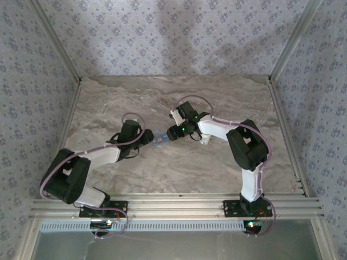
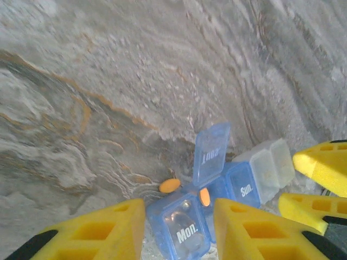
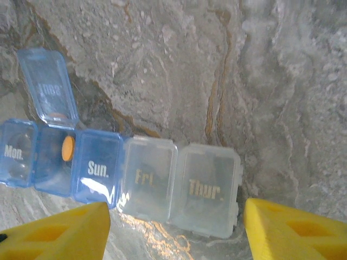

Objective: Sort the pills into containers

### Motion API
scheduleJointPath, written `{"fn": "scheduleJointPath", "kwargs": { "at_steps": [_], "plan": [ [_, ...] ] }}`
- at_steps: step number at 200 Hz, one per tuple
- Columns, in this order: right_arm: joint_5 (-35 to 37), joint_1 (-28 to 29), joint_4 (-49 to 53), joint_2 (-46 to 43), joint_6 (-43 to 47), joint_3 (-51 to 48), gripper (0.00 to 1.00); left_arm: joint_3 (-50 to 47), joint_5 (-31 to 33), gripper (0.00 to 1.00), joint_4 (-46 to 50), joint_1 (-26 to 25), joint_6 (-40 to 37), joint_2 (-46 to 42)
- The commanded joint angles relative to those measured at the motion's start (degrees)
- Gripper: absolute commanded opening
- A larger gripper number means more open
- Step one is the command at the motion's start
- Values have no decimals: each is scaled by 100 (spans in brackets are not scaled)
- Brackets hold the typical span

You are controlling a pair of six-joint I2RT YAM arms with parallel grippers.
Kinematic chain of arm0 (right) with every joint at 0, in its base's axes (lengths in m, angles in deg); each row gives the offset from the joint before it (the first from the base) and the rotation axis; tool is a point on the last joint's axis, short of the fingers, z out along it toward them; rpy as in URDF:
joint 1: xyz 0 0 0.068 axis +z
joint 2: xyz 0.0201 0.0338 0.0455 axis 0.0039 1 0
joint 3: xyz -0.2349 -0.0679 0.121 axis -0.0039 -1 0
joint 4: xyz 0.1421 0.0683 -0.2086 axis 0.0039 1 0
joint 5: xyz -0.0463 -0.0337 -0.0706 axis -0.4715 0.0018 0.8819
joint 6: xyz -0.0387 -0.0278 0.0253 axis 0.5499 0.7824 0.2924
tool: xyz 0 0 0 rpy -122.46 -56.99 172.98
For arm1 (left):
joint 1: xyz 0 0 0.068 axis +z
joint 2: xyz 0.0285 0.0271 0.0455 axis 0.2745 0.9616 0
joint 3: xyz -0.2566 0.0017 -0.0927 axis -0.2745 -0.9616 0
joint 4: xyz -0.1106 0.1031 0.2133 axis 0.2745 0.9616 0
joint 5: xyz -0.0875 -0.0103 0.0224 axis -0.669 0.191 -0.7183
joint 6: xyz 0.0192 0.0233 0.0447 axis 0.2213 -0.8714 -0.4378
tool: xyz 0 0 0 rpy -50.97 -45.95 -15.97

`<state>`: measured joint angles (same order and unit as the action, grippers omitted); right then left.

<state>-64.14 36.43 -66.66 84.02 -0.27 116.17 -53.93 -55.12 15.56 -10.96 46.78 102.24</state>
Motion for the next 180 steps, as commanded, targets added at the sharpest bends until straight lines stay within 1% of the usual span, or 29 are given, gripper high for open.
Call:
{"fn": "scheduleJointPath", "kwargs": {
  "at_steps": [1, 15, 45, 76, 109, 132, 158, 180],
  "plan": [
    [54, -51, 123, 249, -6, 278, 68, 248, 11, 39, 459, 245, -289, -172],
    [100, -46, 167, 357, 33, 344, 67, 382, -141, 40, 583, 430, -381, -83],
    [135, -44, 260, 509, 87, 403, 66, 790, -245, 39, 889, 687, -593, 288],
    [87, -35, 323, 532, 136, 349, 64, 1456, -185, 39, 1439, 721, -974, 858],
    [59, -65, 306, 524, 144, 252, 63, 2012, -412, 37, 1677, 719, -1139, 1553],
    [8, -86, 279, 513, 132, 219, 63, 2193, -472, 34, 1787, 751, -1239, 1783],
    [-23, -104, 271, 510, 126, 202, 63, 2204, -923, 32, 1703, 747, -1286, 1844],
    [-58, -137, 208, 524, 72, 180, 63, 2096, -1092, 31, 1630, 712, -1291, 1794]
  ]
}}
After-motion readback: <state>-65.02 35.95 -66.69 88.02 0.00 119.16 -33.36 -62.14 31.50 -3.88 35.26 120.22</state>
